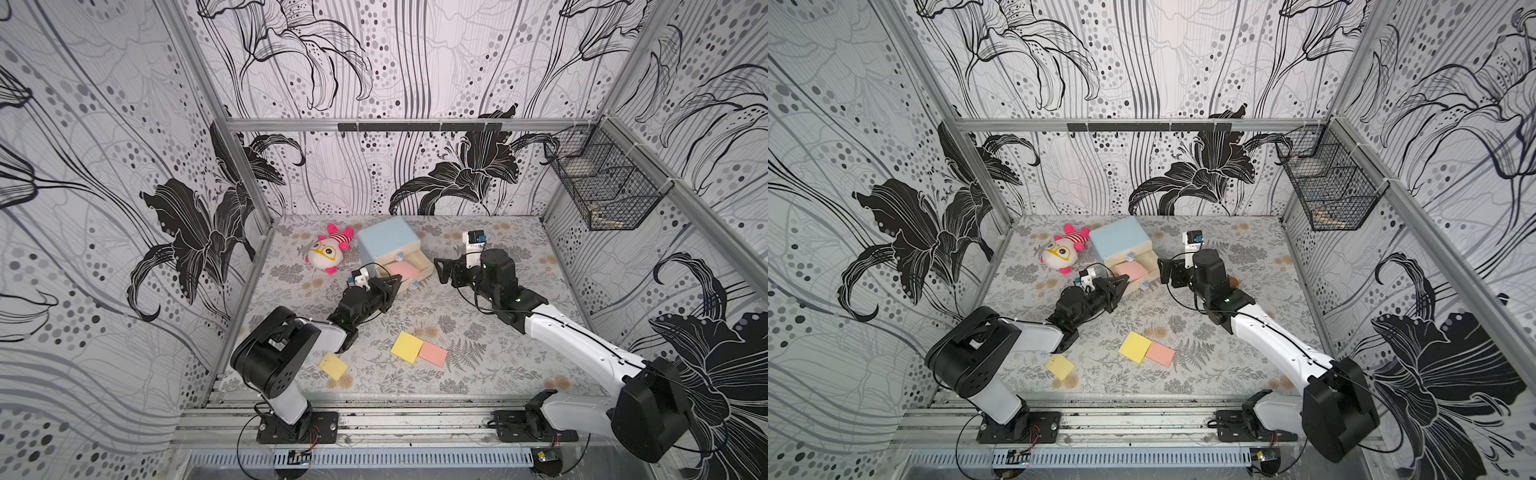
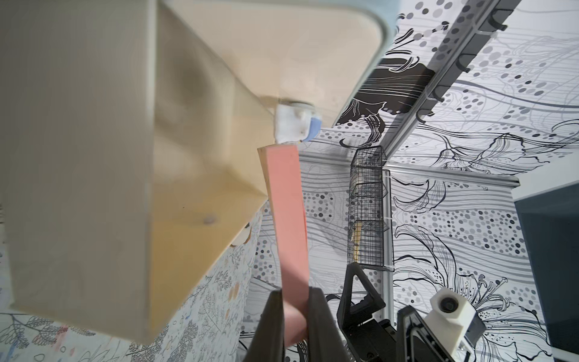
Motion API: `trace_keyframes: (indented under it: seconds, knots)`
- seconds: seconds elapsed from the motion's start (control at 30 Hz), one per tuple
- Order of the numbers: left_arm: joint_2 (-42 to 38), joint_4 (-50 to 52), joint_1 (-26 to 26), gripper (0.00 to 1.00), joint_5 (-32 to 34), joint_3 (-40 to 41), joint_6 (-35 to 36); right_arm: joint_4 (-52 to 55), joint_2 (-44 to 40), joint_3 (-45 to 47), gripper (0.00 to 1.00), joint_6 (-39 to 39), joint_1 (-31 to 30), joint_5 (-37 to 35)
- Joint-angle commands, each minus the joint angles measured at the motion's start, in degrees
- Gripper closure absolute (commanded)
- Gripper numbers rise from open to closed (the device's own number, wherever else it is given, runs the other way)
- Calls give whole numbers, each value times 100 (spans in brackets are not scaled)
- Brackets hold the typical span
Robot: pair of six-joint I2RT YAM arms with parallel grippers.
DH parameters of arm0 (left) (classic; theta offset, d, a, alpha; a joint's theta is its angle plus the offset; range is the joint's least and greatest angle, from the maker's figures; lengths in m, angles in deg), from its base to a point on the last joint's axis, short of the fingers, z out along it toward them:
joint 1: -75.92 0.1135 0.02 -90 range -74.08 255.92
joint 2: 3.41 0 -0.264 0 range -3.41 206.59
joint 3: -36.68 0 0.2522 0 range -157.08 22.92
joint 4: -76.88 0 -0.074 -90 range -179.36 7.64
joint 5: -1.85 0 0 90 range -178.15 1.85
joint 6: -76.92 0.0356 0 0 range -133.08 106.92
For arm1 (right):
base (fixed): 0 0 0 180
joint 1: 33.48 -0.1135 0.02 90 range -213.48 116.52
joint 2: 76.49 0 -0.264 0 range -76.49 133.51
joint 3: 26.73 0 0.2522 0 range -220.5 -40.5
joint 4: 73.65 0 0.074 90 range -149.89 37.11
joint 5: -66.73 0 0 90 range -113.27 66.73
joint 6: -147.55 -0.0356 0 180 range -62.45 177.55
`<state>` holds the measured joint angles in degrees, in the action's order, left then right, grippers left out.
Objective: Please put the sticky notes in the drawer by color
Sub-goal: Place the sticky notes in the drawer.
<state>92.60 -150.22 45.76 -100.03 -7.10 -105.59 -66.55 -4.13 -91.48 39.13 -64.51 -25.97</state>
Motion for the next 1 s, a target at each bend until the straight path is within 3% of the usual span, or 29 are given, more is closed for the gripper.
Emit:
trace_keyframes:
  seconds: [0.0,0.23,0.3,0.53,0.73,0.97]
  knots:
    - [83,-471,39,100,-162,-93,-196,65,55,23,1,40,40,-95]
    - [-12,-243,43,100,16,45,-252,37,215,-43,1,42,37,-20]
    - [9,-120,58,96,66,23,-233,26,243,-68,1,47,43,-3]
    - [105,94,92,62,244,3,-312,62,222,-74,1,59,37,15]
    - [-329,762,97,41,469,23,31,58,272,-48,1,116,36,128]
    - [-1397,2158,96,35,1020,110,777,-27,471,-11,3,126,36,346]
